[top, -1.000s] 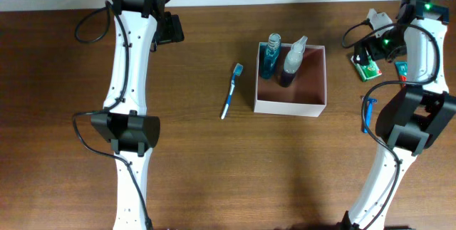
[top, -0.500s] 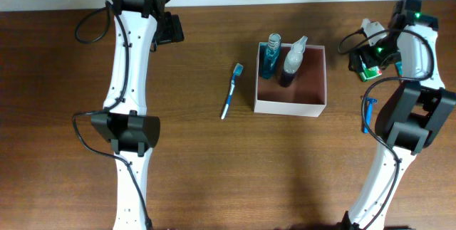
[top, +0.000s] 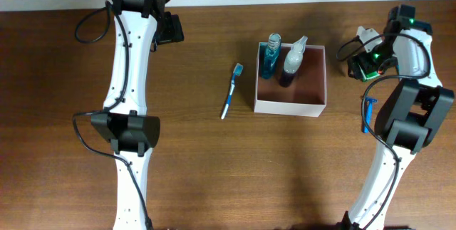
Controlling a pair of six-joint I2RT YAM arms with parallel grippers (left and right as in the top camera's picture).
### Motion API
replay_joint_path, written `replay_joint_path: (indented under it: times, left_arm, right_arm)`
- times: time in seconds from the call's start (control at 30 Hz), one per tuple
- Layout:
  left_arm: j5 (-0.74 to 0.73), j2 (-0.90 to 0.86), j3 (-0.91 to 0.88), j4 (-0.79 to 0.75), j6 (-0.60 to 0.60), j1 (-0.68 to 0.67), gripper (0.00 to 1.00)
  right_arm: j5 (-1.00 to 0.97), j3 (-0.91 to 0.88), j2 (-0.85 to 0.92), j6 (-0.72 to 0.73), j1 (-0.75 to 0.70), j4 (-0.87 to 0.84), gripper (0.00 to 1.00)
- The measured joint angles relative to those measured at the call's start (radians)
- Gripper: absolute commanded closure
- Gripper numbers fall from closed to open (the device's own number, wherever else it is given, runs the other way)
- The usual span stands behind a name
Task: Pack container
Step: 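Raise the right arm and move the right gripper toward the green soap box, then lower the right gripper and grasp the green Dettol soap box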
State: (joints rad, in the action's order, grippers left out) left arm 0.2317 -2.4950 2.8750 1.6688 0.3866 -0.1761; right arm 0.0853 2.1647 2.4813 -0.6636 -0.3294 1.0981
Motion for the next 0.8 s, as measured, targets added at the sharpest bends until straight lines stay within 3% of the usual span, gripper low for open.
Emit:
replay_joint_path:
  times: [0.23,0.4,0.63,0.8]
  left_arm:
    - [0.0,0.0,0.0,0.0,0.0,0.0,0.01]
    - [0.0,0.0,0.0,0.0,0.0,0.0,0.01]
    - [0.0,0.0,0.0,0.0,0.0,0.0,0.01]
    - [0.0,0.0,0.0,0.0,0.0,0.0,0.01]
  right_arm:
    - [-0.008,-0.005,0.007,-0.006,0.0,-0.007,0.08]
    - [-0.01,-0.005,0.008,-0.009,0.0,-0.008,0.2]
    - [-0.011,-0.005,0.008,-0.014,0.0,-0.011,0.22]
    - [-0.025,-0.005,0.008,-0.016,0.0,-0.011,0.33]
